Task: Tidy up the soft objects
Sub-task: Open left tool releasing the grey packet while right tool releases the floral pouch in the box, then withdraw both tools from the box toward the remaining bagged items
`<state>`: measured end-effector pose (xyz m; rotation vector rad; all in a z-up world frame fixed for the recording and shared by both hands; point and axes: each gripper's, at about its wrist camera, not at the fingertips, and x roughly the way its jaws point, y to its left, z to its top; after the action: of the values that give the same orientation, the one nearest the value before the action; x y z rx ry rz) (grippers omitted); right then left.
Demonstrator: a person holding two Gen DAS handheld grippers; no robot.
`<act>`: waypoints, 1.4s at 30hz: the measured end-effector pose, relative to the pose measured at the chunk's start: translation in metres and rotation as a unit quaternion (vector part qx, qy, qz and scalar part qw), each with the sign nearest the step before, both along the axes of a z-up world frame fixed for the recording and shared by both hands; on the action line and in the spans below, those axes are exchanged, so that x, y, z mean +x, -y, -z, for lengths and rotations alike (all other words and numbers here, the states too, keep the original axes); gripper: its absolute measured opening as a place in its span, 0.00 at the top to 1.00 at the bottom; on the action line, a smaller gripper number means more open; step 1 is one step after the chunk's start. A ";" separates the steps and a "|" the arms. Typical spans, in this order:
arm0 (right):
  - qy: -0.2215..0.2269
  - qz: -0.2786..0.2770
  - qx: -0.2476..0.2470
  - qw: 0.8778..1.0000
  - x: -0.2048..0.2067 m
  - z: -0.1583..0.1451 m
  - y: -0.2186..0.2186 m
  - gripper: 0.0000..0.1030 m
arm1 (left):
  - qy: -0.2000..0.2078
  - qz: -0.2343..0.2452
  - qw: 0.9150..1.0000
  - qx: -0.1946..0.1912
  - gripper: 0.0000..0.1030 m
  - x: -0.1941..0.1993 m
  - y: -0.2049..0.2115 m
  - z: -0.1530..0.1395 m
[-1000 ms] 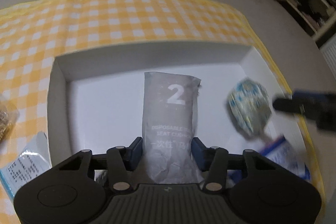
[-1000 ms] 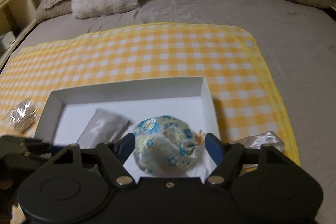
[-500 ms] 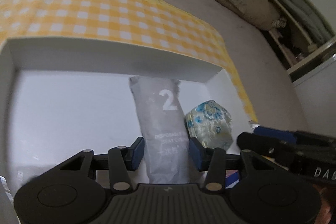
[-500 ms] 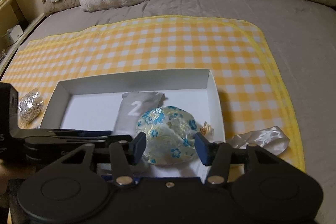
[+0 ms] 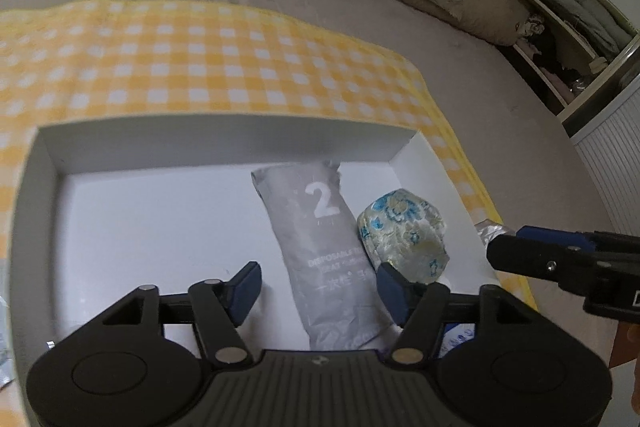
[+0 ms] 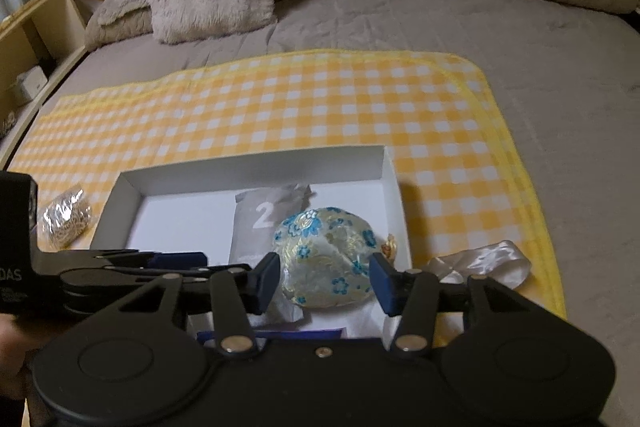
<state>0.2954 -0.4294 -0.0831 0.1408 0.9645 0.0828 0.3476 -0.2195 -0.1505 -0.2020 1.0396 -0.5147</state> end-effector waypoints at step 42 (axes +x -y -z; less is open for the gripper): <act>0.159 0.047 -0.012 0.986 -0.115 -0.063 -0.018 0.00 | 0.180 -0.036 0.981 0.058 0.00 -0.116 -0.084 -0.123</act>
<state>0.1801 -0.4113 -0.0203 0.1456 0.6390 0.0063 0.2318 -0.1351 -0.0279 -0.0401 0.7039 -0.4062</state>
